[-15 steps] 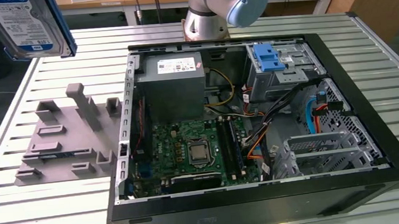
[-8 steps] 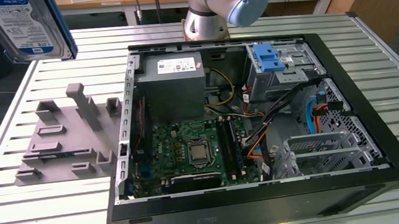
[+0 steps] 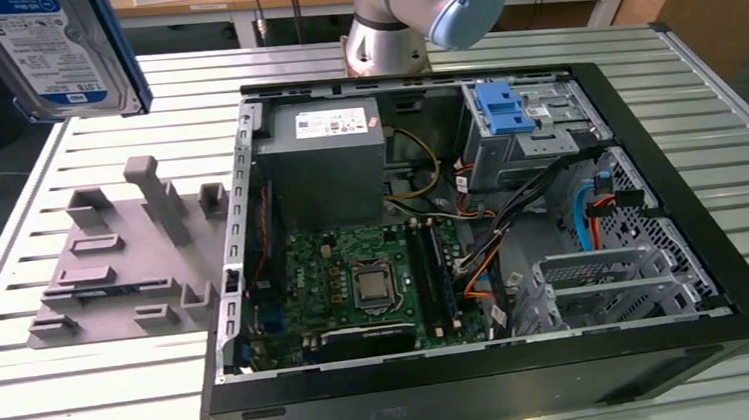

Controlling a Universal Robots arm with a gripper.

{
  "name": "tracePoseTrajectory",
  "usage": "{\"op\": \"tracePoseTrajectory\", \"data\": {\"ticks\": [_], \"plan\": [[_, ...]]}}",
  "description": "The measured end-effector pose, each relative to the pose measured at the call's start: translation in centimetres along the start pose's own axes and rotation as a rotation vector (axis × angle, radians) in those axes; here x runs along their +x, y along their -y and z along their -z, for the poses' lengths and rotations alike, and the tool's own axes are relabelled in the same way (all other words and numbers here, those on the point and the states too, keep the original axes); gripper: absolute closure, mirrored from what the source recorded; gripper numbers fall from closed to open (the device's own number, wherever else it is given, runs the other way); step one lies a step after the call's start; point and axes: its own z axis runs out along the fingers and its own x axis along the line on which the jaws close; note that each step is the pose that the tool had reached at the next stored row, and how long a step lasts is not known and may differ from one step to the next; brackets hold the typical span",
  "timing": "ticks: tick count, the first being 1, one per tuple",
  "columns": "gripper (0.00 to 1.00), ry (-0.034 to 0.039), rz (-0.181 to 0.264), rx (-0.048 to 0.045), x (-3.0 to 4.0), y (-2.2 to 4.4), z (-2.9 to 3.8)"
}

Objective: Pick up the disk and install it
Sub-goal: 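Pick up the disk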

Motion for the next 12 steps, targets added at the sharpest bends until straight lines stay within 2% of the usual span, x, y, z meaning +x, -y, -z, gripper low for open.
{"op": "tracePoseTrajectory", "data": {"ticks": [12], "plan": [[0.63,0.0000,0.000,-0.0001,0.00,0.18,0.01]]}}
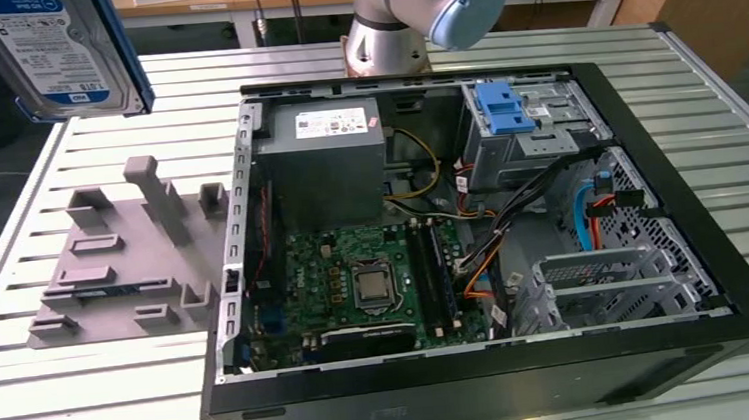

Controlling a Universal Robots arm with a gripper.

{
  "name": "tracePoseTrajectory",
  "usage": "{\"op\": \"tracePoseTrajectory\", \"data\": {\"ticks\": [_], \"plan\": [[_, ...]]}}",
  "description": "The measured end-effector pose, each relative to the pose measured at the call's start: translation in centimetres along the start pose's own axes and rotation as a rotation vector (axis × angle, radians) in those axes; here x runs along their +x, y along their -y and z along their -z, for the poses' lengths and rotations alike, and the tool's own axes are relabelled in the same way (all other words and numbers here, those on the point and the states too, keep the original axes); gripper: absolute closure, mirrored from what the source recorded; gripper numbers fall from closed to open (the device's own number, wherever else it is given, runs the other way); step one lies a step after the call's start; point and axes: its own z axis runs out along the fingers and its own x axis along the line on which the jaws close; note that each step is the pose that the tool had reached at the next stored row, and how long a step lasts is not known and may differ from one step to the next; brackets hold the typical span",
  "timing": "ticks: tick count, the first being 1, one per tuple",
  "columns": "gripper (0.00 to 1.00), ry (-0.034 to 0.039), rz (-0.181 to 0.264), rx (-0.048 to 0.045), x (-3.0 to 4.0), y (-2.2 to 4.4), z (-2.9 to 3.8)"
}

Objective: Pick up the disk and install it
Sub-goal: 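Pick up the disk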

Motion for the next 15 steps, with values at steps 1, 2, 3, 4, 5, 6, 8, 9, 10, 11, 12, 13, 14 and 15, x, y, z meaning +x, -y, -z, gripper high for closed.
{"op": "tracePoseTrajectory", "data": {"ticks": [1,2,3,4,5,6,8,9,10,11,12,13,14,15], "plan": [[0.63,-0.0001,0.000,0.0000,0.00,0.00,0.00],[0.63,0.0000,0.000,0.0000,0.02,0.02,0.00],[0.63,-0.0001,0.000,0.0000,0.04,0.04,0.00],[0.63,-0.0001,0.000,-0.0001,0.05,0.09,0.00],[0.63,-0.0001,0.000,-0.0001,0.04,0.17,0.01],[0.63,-0.0001,0.000,-0.0001,0.05,0.27,0.01],[0.63,0.0000,0.000,0.0000,0.06,0.47,0.01],[0.63,-0.0001,0.000,0.0000,0.07,0.59,0.01],[0.63,0.0000,0.000,-0.0001,0.07,0.69,0.01],[0.63,0.0000,0.000,-0.0001,0.07,0.78,0.01],[0.63,0.0000,0.000,0.0000,0.07,0.86,0.01],[0.63,0.0000,0.000,0.0000,0.07,0.94,0.01],[0.63,0.0000,0.000,0.0000,0.07,1.01,0.02],[0.63,-0.0001,0.000,-0.0001,0.07,1.08,0.02]]}}
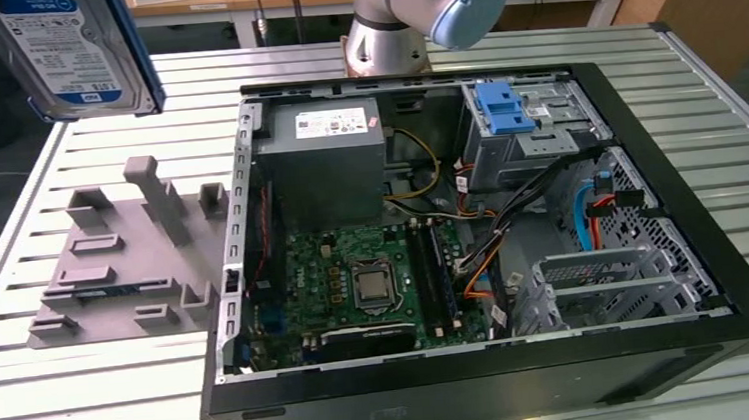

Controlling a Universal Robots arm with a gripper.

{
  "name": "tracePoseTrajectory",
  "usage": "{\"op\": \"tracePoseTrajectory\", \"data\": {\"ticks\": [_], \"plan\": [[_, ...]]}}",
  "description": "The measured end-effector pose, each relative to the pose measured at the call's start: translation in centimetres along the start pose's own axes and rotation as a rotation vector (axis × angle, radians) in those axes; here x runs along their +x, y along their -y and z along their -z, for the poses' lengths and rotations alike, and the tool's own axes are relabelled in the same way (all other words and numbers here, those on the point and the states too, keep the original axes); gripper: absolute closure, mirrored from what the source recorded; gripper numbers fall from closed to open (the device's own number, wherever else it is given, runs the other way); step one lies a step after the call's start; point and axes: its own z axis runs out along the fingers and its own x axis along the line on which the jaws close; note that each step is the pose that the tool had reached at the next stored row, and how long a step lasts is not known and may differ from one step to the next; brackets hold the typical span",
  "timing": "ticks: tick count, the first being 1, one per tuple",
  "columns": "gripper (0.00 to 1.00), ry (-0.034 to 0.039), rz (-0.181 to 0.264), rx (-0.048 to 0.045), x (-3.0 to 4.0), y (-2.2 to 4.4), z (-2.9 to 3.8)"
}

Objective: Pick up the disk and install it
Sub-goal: 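Pick up the disk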

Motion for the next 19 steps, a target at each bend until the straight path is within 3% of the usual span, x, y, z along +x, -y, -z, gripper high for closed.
{"op": "tracePoseTrajectory", "data": {"ticks": [19], "plan": [[0.63,0.0000,0.000,0.0001,-0.01,0.69,0.00]]}}
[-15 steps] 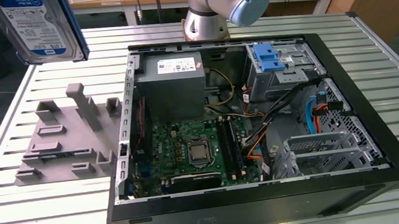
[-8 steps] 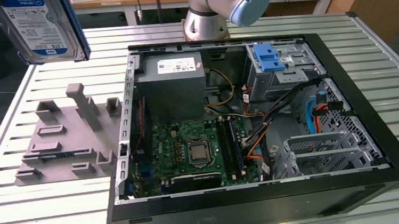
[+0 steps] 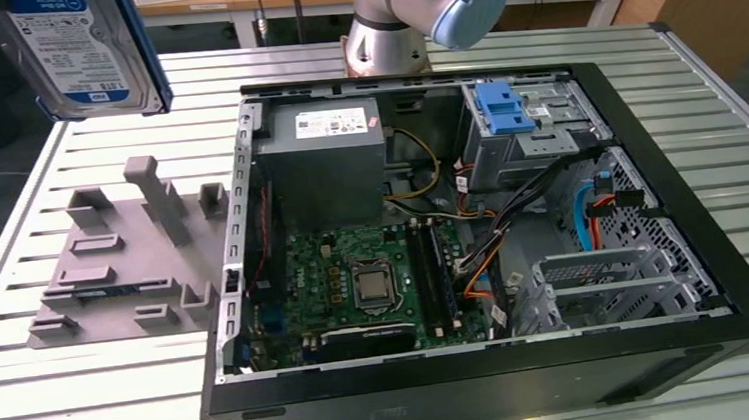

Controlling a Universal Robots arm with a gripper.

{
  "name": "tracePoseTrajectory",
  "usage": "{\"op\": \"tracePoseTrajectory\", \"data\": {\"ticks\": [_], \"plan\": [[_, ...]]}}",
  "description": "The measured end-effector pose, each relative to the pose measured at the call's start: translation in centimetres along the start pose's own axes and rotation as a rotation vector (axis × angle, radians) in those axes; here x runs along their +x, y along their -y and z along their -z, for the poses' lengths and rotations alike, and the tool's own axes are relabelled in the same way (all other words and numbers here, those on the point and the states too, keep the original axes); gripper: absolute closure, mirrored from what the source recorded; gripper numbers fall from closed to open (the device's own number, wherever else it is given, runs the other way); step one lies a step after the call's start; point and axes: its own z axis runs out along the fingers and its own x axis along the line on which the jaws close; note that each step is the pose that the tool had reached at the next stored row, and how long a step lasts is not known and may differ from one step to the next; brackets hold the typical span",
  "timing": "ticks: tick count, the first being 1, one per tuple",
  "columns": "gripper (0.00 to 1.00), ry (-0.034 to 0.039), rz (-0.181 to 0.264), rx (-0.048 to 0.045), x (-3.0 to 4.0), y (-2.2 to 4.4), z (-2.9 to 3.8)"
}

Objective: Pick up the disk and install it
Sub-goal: 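Pick up the disk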

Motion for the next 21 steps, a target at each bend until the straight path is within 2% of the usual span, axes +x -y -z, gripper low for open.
{"op": "tracePoseTrajectory", "data": {"ticks": [13,17,21], "plan": [[0.63,0.0000,0.000,-0.0001,0.09,0.41,0.01],[0.63,0.0000,0.000,-0.0001,0.58,0.65,0.02],[0.63,0.0000,0.000,-0.0001,1.53,0.75,0.03]]}}
